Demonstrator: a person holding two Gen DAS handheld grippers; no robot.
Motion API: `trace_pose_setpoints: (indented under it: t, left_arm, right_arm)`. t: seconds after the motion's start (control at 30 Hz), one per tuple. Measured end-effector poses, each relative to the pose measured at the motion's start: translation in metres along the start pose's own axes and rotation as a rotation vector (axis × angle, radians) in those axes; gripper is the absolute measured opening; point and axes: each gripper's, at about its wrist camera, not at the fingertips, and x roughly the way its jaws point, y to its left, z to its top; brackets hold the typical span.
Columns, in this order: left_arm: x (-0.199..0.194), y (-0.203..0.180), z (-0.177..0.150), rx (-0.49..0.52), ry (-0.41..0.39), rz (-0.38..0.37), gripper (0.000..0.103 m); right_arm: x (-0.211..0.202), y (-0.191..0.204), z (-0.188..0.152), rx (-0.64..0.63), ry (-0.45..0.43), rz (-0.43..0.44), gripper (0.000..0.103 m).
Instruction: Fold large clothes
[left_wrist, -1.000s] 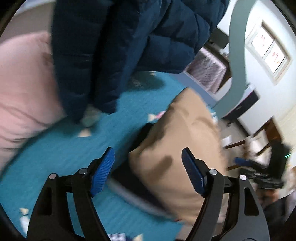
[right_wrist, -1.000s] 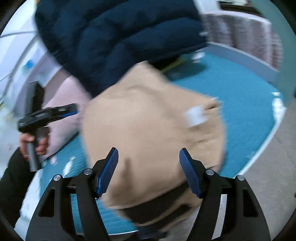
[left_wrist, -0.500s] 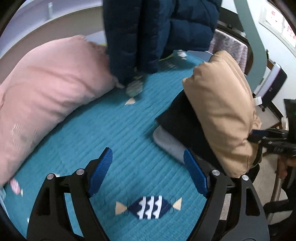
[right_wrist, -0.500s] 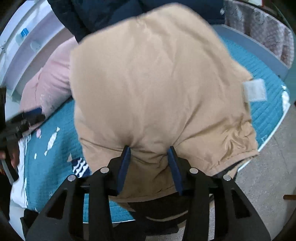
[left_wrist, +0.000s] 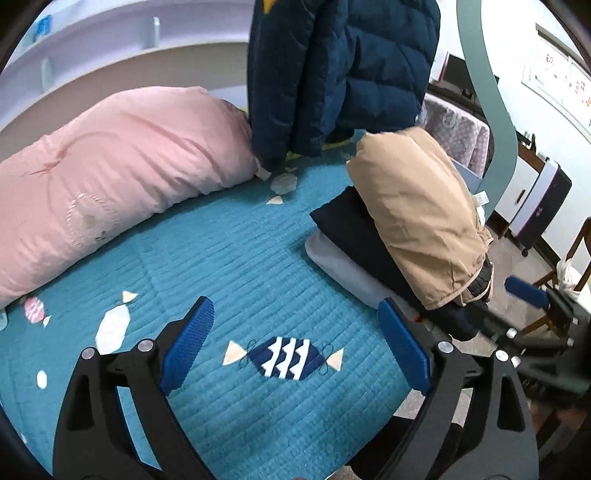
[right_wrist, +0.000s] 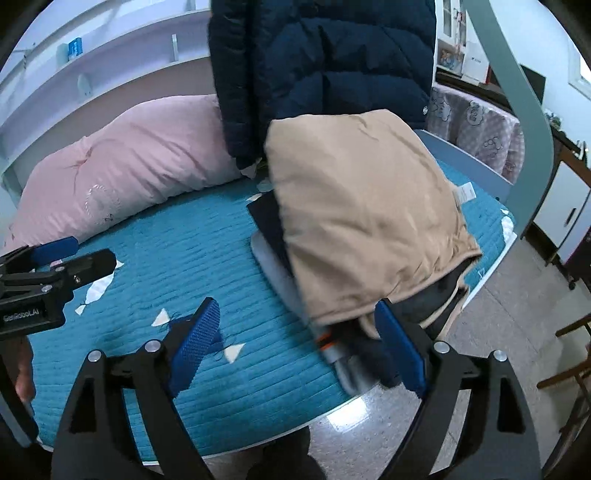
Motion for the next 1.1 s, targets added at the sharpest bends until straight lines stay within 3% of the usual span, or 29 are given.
trace_pose_setpoints:
  t: [0.07,0.17,0.67,0.93,1.1]
  left_arm:
    - [-0.008,0.001,-0.009,-0.004,-0.011,0.008,0.093]
    - [-0.019,0.002,-0.017,-0.007,-0.039,0.002,0.096]
    - [-0.065,0.008,-0.039,0.016,-0.158,-0.003,0.098]
    - [-0.096,0.017,-0.053,-0.007,-0.187,-0.013,0.098]
    - [-0.135,0.022,-0.063,-0.017,-0.235,0.033,0.098]
  right_arm:
    - [-0.006,0.012,-0.007,0.012,0.01,-0.003,0.083]
    - [-0.017,0.024,-0.012,0.012,-0.011,-0.038,0.091]
    - [-0.054,0.058,-0.023,-0.021,-0.053,-0.113,0.091]
    - [-0.071,0.069,-0.028,-0.037,-0.066,-0.113,0.091]
    - [-0.095,0.084,-0.031,-0.063,-0.098,-0.081,0.091]
